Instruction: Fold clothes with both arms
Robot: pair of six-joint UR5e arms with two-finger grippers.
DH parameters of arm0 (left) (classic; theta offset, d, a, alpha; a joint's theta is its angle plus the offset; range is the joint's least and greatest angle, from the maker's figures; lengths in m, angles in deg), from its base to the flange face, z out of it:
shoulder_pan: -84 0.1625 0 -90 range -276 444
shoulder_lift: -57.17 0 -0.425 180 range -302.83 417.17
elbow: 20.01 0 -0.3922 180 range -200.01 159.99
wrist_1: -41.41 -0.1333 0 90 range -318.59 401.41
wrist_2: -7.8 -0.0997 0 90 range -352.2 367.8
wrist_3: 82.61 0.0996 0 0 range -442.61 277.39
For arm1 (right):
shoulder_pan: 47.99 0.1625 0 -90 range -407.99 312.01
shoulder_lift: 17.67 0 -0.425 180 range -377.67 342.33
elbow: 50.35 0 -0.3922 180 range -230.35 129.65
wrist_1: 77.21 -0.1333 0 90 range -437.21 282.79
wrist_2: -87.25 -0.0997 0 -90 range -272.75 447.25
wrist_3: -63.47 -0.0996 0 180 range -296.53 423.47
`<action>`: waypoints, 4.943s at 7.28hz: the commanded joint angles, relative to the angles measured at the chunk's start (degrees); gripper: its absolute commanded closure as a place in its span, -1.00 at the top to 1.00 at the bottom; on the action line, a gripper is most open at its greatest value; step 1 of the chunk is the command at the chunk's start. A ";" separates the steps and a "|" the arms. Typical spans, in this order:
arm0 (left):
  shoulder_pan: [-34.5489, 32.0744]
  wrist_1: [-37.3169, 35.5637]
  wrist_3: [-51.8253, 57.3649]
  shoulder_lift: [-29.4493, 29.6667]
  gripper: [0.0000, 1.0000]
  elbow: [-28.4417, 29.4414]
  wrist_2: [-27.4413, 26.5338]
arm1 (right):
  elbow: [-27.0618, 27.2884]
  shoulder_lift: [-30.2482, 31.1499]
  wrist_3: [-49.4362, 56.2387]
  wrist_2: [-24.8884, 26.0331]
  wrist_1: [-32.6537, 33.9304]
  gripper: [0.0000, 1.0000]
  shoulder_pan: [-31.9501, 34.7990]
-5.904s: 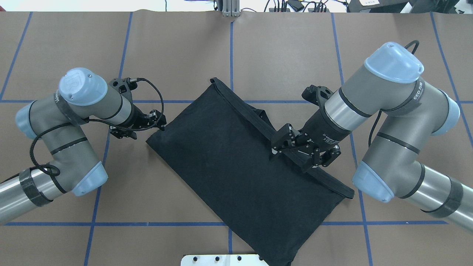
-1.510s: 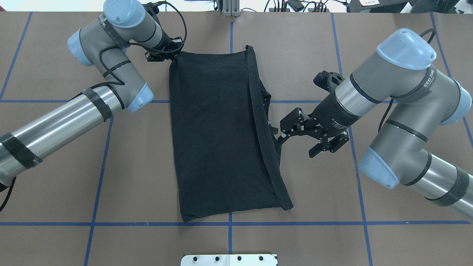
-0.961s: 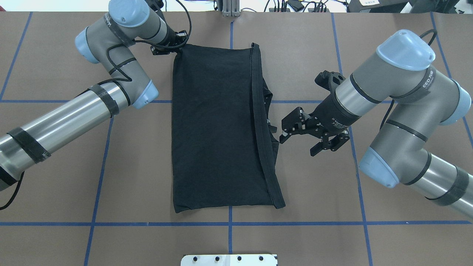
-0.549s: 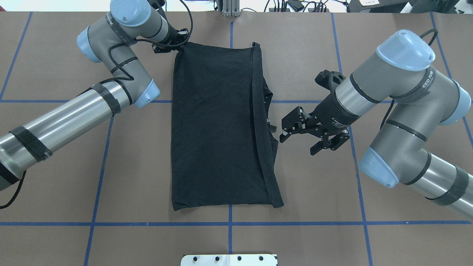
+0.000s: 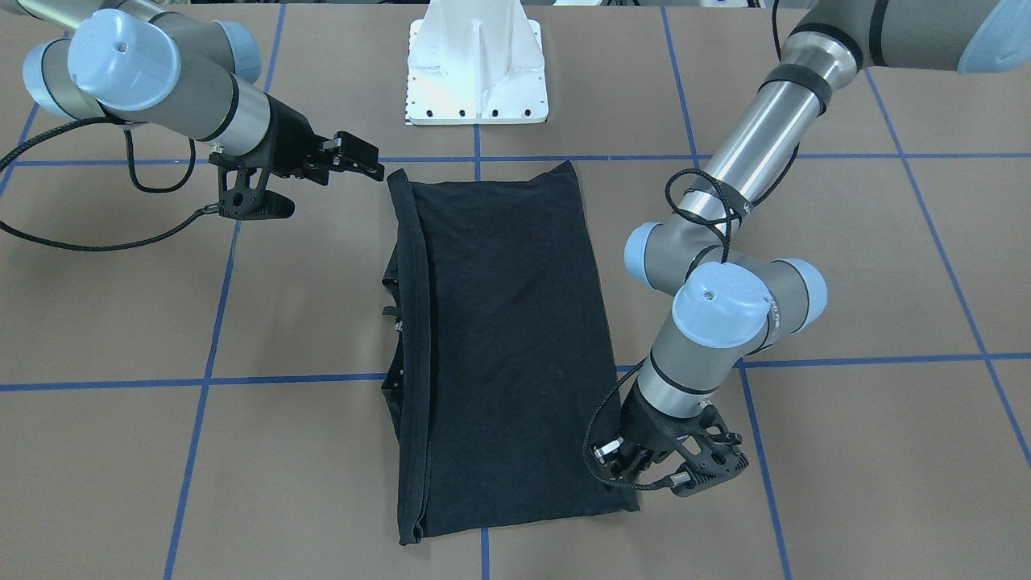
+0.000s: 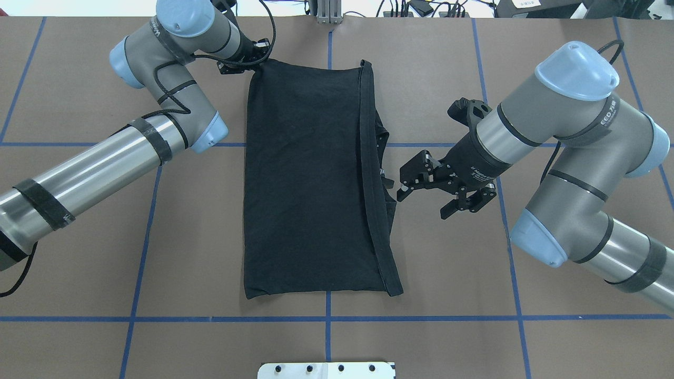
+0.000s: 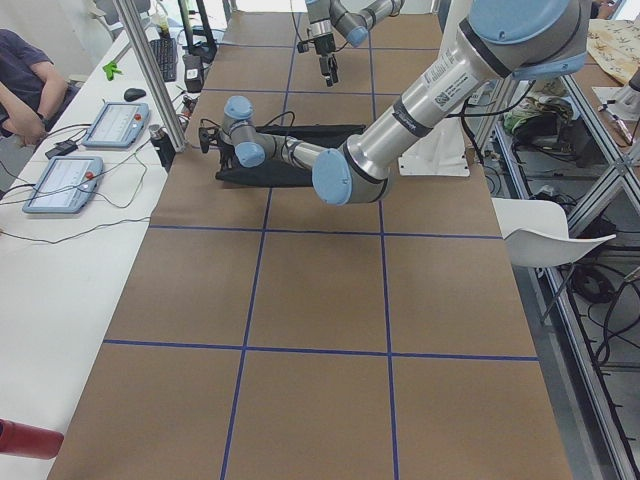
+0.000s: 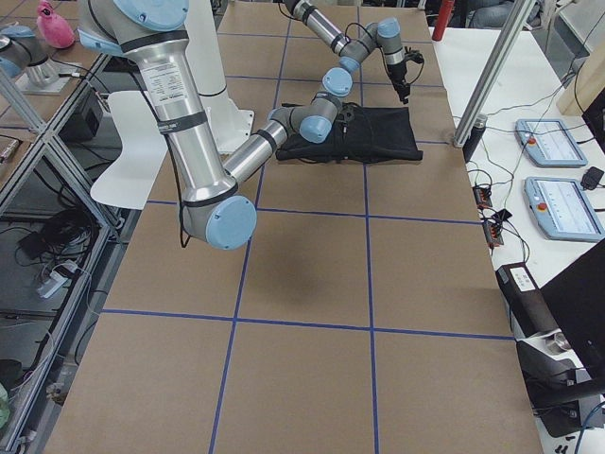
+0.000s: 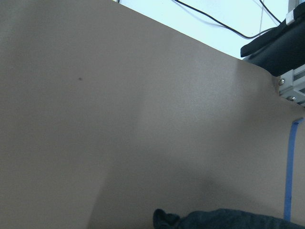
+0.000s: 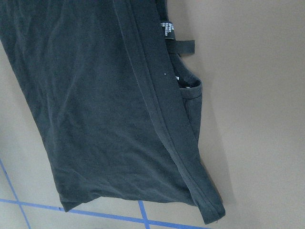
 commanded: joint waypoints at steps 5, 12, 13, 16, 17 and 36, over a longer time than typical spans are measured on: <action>-3.18 -0.74 5.81 -5.06 1.00 -7.52 4.31 | 2.02 -0.79 1.67 18.24 0.61 1.00 -6.27; -3.27 -2.06 8.45 -17.36 1.00 -20.62 4.68 | 2.47 -4.92 14.12 44.65 18.36 1.00 -21.13; -3.27 -2.06 8.45 -17.45 1.00 -20.71 4.68 | 1.15 -5.01 15.98 45.79 18.37 1.00 -21.92; -3.09 -2.06 8.45 -17.80 1.00 -20.71 4.51 | -2.80 -7.11 18.80 46.68 18.54 1.00 -22.28; -3.09 -2.06 8.45 -17.80 1.00 -20.71 4.50 | -3.16 -7.82 18.98 46.68 19.76 1.00 -22.28; -2.92 -2.06 7.39 -18.24 1.00 -21.59 4.33 | -7.30 -9.93 29.25 46.24 28.89 1.00 -19.38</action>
